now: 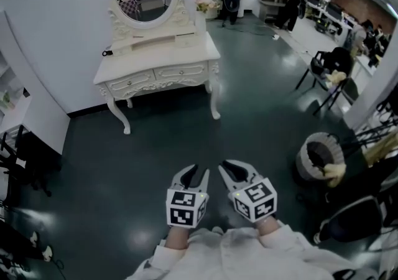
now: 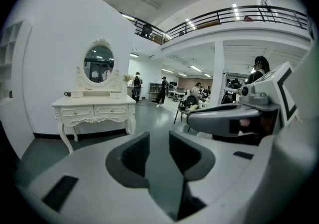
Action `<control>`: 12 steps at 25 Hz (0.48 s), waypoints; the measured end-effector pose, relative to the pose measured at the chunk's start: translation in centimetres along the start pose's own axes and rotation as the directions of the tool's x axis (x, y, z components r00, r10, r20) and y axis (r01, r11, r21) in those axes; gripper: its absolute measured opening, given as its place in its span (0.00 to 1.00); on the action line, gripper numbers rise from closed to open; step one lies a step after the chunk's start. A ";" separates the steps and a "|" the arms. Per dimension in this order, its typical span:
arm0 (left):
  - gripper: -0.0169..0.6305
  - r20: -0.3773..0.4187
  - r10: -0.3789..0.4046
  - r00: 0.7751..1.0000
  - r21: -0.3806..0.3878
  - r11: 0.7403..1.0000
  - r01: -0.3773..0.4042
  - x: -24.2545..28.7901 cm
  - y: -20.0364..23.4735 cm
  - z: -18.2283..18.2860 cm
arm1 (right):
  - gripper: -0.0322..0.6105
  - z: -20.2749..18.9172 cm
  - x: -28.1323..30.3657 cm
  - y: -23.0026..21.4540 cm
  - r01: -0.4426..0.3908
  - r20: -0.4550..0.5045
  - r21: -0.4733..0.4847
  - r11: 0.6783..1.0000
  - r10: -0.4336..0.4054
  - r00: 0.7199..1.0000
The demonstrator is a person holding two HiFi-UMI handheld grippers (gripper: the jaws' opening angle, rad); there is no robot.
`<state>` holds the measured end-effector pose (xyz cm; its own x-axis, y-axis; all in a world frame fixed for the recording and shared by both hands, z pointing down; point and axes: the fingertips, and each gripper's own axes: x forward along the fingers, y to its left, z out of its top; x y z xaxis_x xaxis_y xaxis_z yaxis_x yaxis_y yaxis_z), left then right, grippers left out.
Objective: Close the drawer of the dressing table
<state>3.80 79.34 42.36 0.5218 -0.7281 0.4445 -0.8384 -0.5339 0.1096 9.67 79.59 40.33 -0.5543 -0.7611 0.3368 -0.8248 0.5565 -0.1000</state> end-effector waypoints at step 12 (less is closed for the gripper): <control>0.18 0.001 0.016 1.000 -0.021 1.000 -0.016 2.1 0.9 0.3 | 0.23 -0.7 1.6 -2.0 -0.033 0.008 0.064 0.997 0.033 0.999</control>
<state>4.17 77.19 43.11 0.5081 -0.7372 0.4453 -0.8500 -0.5126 0.1212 10.57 77.51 41.70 -0.5818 -0.7450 0.3262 -0.8115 0.5588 -0.1711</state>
